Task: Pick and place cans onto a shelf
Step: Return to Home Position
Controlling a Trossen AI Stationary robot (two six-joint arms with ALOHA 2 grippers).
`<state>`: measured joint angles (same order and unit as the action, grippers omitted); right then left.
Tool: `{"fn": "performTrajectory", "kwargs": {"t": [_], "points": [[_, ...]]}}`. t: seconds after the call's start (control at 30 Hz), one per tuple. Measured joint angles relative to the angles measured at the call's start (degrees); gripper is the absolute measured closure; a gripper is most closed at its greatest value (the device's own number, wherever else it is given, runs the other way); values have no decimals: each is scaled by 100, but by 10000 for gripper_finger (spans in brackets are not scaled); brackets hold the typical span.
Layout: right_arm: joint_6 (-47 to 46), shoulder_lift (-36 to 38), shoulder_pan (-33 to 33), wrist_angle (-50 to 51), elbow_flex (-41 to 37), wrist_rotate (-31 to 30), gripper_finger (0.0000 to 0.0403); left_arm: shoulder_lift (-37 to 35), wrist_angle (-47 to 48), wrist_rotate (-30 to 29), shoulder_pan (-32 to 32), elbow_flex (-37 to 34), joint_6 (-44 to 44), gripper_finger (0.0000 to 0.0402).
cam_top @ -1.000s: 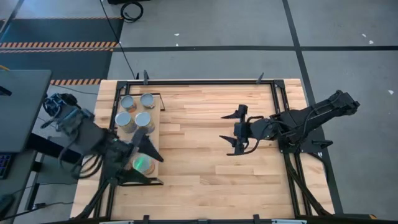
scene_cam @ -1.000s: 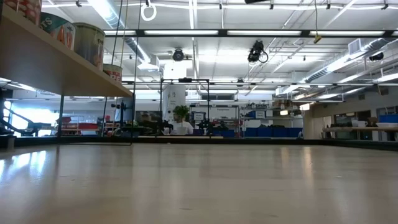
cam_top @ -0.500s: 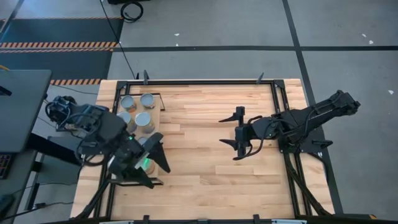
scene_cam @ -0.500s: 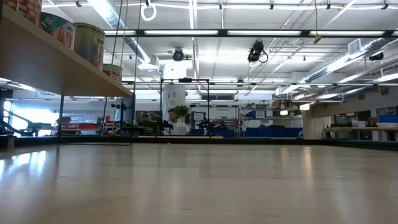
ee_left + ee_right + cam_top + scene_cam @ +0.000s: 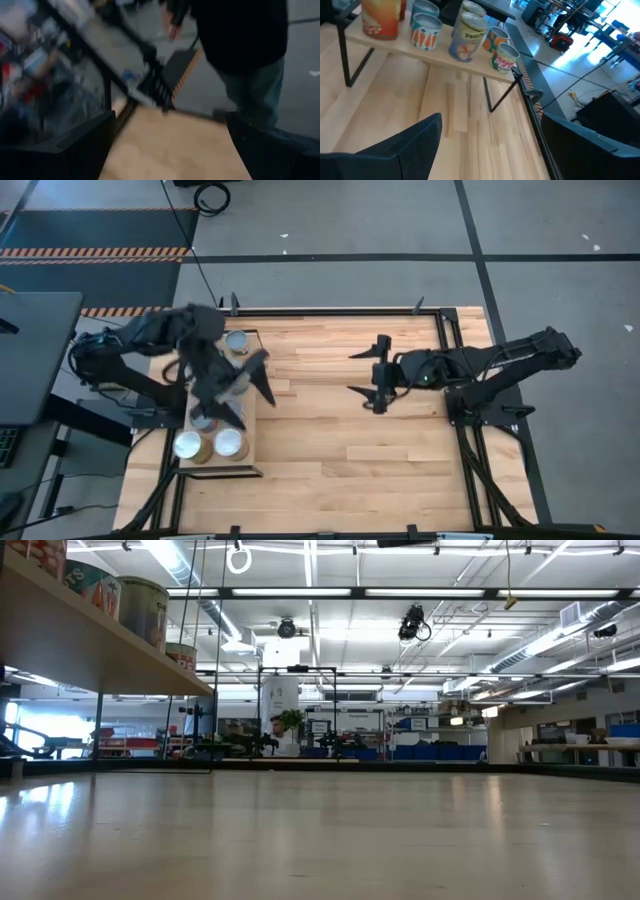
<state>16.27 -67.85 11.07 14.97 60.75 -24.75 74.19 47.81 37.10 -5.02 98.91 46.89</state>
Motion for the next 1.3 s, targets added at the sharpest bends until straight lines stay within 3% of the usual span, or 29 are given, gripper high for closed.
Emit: {"fn": "performTrajectory", "kwargs": {"t": [0.2,0.43,0.6,0.8,0.93,1.13,1.3], "points": [[-152,0,-644,-481,0,774,55,-504,946,20,1215,0,77,14],[-318,2,-1118,-1291,-51,1274,57,-1252,1475,-1,2483,0,-118,14],[-597,4,-1280,-2357,-469,1388,97,-1668,1463,-364,2994,2,-644,14],[-917,4,-1395,-3188,-951,1395,178,-2023,1314,-1829,3069,2,-1791,14],[-920,4,-1445,-3214,-988,1388,225,-2236,845,-2367,3003,-196,-2314,14],[-999,4,-1499,-3227,-988,1377,272,-2664,-1214,-2511,2681,-1784,-2716,14],[-1281,65,-1493,-3139,-988,1378,285,-2775,-2753,-2484,1994,-2937,-2999,14]]}}
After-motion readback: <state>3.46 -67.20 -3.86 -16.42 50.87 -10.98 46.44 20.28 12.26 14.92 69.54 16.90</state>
